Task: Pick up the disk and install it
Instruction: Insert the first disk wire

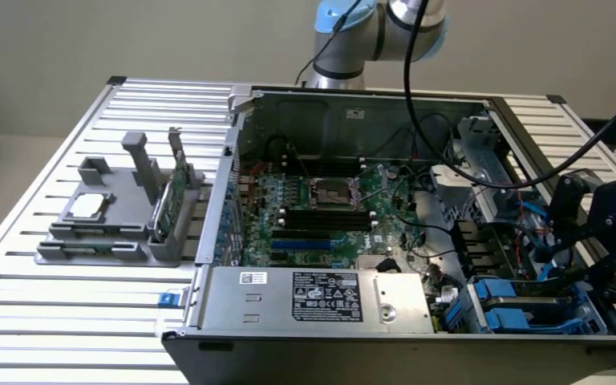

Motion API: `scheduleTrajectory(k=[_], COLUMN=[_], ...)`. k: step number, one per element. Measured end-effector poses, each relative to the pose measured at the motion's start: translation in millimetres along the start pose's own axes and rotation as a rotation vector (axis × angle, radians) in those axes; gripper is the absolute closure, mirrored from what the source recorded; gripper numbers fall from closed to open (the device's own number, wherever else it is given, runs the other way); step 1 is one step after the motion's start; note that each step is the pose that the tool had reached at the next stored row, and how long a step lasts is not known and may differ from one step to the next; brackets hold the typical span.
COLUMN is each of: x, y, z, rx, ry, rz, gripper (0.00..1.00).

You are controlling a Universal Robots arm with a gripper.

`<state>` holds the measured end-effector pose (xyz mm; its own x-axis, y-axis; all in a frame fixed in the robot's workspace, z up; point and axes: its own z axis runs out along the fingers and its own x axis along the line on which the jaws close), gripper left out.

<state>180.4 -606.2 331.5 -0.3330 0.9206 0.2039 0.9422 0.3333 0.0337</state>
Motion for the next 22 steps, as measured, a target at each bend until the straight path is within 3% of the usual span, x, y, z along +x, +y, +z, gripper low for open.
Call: scheduleTrajectory(k=[3, 4, 7, 12, 13, 17, 19, 22], x=[0.0, 0.0, -0.1, -0.1, 0.0, 0.3, 0.5, 1.1], y=[0.0, 0.0, 0.0, 0.0, 0.0, 0.1, 0.1, 0.2], z=[0.0, 0.1, 0.1, -0.1, -0.1, -1.7, -2.9, -5.7], rx=[0.009, 0.0129, 0.0243, 0.0517, 0.0574, 0.0776, 0.0852, 0.0888], ry=[0.0055, 0.0075, 0.0125, 0.023, 0.0253, 0.0332, 0.0366, 0.0368], rz=[0.012, 0.017, 0.029, 0.053, 0.057, 0.078, 0.089, 0.098], gripper=[0.66, 0.73, 0.73, 0.76, 0.83, 0.83, 0.83, 0.83])
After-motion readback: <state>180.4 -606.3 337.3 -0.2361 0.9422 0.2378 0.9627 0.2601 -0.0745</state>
